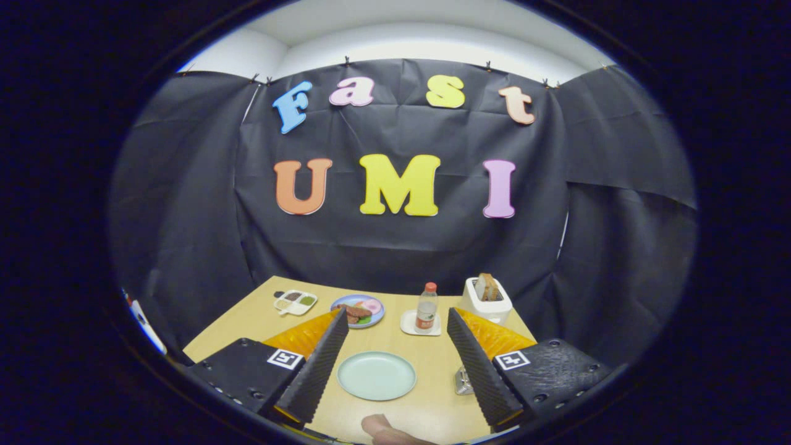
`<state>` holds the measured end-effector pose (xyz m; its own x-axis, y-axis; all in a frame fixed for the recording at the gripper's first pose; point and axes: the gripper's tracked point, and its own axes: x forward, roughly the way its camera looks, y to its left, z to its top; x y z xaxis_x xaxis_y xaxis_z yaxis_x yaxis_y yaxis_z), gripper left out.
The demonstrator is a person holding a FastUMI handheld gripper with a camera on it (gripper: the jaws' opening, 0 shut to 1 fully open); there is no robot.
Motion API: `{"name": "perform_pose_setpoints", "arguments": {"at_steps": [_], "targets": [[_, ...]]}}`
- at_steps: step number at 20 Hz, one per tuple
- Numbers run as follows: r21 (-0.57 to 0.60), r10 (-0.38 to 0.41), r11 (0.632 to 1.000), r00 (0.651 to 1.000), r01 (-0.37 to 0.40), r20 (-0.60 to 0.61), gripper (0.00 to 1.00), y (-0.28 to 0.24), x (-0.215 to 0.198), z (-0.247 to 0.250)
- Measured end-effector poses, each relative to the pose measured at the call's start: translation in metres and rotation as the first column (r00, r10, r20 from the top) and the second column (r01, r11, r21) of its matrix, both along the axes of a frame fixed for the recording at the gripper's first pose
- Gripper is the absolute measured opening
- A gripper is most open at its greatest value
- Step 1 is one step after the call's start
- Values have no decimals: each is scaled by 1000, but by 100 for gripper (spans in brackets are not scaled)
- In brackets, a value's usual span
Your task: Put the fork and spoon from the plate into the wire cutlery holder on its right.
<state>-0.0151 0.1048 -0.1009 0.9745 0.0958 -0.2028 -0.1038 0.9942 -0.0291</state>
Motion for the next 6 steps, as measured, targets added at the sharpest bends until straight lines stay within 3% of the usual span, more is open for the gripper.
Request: {"name": "perform_pose_setpoints", "arguments": {"at_steps": [6], "targets": [[-54, -24, 998, 977, 36, 212, 96, -13, -37, 26]]}}
